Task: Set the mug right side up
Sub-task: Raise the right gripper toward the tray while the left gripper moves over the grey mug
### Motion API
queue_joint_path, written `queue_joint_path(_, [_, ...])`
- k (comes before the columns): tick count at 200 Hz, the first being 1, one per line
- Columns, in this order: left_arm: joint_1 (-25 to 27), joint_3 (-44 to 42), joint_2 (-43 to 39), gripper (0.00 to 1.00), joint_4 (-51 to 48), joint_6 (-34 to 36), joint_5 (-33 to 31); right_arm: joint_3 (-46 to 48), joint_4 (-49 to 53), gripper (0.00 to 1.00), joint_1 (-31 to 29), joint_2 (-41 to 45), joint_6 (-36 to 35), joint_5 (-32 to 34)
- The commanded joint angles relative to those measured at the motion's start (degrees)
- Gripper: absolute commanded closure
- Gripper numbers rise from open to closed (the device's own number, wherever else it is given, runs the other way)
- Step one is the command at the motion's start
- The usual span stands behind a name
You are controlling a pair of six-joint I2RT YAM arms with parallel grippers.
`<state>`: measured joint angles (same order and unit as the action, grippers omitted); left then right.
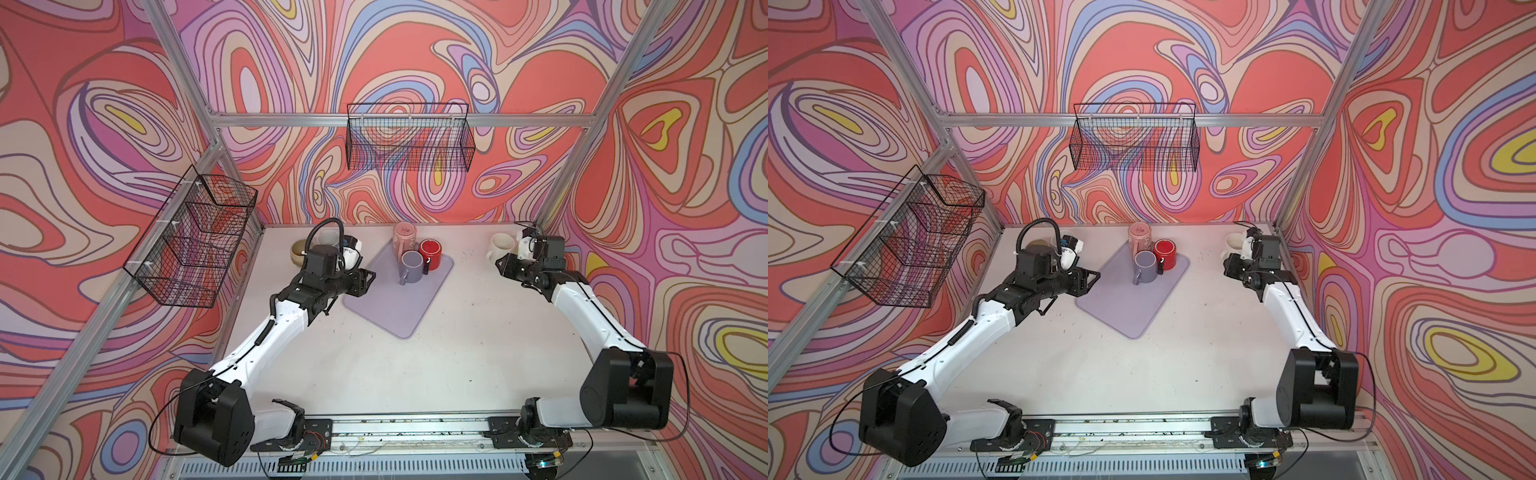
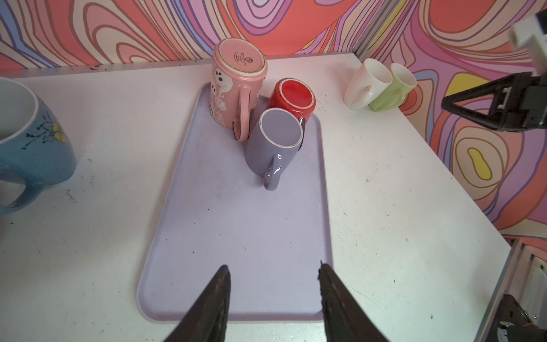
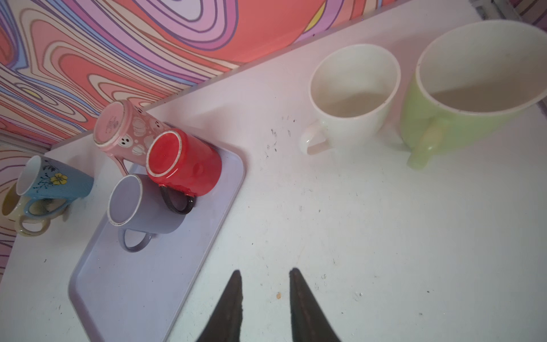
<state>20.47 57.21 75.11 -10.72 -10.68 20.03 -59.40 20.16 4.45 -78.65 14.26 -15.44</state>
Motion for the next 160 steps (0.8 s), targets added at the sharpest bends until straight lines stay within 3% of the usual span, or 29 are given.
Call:
queue_joint_path(1, [1.0,-0.3,1.2,0.48,0.1,0.2,-2.9,4.7,-5.3,0.72,-0.8,4.2,2.5,0.3])
queue_joint_path(67, [4.7,-4.1,3.9,0.47,6.5,-1.2,-9.1,19.3,-14.9,0.72,-7.4,10.4,9.8,-1.5])
queue_joint_path(160, [10.9,2.9,17.8,0.42,10.3,0.6,-10.2,24.1,-19.7,0.72,-8.5,9.3,12.5,-4.2])
